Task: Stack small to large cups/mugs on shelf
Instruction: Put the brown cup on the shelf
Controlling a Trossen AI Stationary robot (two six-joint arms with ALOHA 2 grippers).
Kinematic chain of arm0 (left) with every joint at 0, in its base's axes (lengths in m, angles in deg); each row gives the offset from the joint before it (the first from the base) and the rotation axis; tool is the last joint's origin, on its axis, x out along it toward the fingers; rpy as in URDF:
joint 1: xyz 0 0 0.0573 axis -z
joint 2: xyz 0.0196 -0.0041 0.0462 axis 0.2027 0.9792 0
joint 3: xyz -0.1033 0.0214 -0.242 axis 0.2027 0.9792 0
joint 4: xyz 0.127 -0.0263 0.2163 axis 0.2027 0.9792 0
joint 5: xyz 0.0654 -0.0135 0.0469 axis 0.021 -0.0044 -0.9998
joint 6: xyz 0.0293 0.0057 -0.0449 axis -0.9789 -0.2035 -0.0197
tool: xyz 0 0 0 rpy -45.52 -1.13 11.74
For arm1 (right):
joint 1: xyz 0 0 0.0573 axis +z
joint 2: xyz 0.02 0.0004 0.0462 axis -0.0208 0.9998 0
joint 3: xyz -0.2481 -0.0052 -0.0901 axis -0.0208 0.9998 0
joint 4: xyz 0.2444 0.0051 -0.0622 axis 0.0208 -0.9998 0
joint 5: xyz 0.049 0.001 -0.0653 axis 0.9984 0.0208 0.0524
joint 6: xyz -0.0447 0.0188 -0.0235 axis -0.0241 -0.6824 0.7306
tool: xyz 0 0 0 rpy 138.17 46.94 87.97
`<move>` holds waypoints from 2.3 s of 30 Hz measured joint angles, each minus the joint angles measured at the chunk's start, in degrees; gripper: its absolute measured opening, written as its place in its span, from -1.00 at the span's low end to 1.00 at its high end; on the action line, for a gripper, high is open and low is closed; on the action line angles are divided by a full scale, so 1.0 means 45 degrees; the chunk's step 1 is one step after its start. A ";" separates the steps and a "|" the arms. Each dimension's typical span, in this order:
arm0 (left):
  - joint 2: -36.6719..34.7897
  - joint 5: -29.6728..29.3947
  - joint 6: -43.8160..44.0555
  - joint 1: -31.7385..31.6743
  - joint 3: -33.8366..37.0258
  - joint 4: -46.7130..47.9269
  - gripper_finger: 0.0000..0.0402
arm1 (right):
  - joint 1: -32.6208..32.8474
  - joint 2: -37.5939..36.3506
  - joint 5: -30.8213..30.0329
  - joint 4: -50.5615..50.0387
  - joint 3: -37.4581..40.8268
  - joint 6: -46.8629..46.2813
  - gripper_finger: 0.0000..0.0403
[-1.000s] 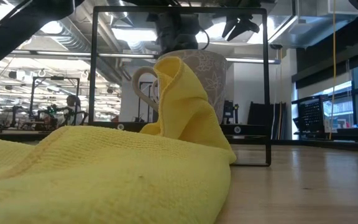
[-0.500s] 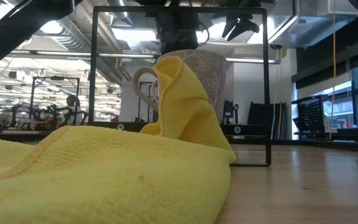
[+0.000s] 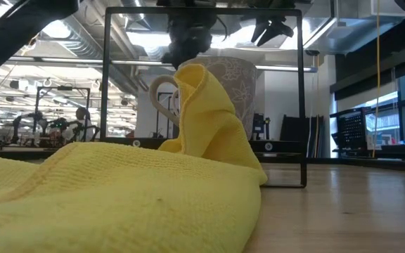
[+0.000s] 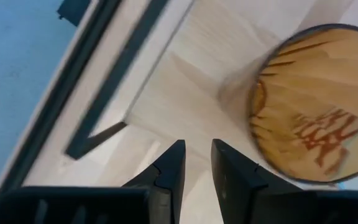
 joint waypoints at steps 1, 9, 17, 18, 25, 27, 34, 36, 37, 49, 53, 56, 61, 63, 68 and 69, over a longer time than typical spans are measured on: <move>0.0000 0.0013 0.0137 0.0107 0.0000 -0.0018 -0.64 | 0.0000 0.0000 -0.0002 -0.0005 0.0000 0.0000 -0.39; 0.0000 0.0105 0.0445 0.0713 0.0000 -0.0014 -0.65 | 0.0000 0.0000 -0.0002 -0.0466 0.0000 0.0282 -0.39; 0.0000 0.0115 0.0586 0.0762 0.0000 0.0043 -0.65 | 0.0018 0.0000 0.0009 -0.1076 -0.0002 0.0338 -0.39; 0.0000 0.0087 0.0586 0.0771 0.0000 0.0137 -0.65 | 0.0073 0.0000 0.0011 -0.1361 0.0002 0.0431 -0.39; 0.0000 -0.0125 0.0479 0.0774 0.0000 0.0481 -0.65 | 0.1159 -0.0017 0.0007 -0.3165 0.1256 0.0966 -0.39; -0.0097 -0.0098 0.0316 0.0771 0.0010 0.0459 -0.65 | 0.1708 -0.0019 0.0019 -0.2683 0.1972 0.1273 -0.39; -0.1425 0.0146 0.0159 0.0815 0.0010 -0.0503 -0.65 | 0.3412 -0.0075 0.0805 0.0322 0.4156 0.2101 -0.39; -0.1772 -0.0006 0.0265 0.0682 0.0015 -0.0504 -0.65 | 0.3581 -0.0088 0.1150 0.0130 0.4621 0.1885 -0.39; -0.1902 -0.0283 0.0373 0.0651 0.0012 -0.0460 -0.65 | 0.3642 -0.0092 0.1235 -0.0081 0.4910 0.1886 -0.39; -0.2330 -0.1167 0.0238 0.0531 0.0125 -0.0087 -0.65 | 0.5351 -0.0102 0.3016 0.2347 0.9107 0.0075 -0.39; -0.2317 -0.1162 0.0032 0.0482 0.0141 -0.0024 -0.65 | 0.6034 -0.0102 0.3122 0.3569 0.9778 -0.0746 -0.39; -0.2312 -0.1167 -0.0147 0.0468 0.0141 -0.0028 -0.65 | 0.6443 -0.0110 0.2881 0.3905 0.9816 -0.1063 -0.39; -0.2312 -0.1153 -0.0241 0.0468 0.0141 -0.0033 -0.65 | 0.6757 -0.0156 0.1964 0.4447 0.9567 -0.1473 -0.39; -0.2317 -0.1142 -0.0296 0.0468 0.0141 -0.0033 -0.65 | 0.6797 -0.0170 0.1585 0.4576 0.9441 -0.1545 -0.39; -0.2317 -0.1131 -0.0327 0.0473 0.0143 -0.0063 -0.65 | 0.6858 -0.0170 0.1217 0.4742 0.9032 -0.1593 -0.39; -0.2317 -0.1137 -0.0327 0.0509 0.0210 -0.0155 -0.65 | 0.6853 -0.0170 0.1148 0.4711 0.8986 -0.1593 -0.39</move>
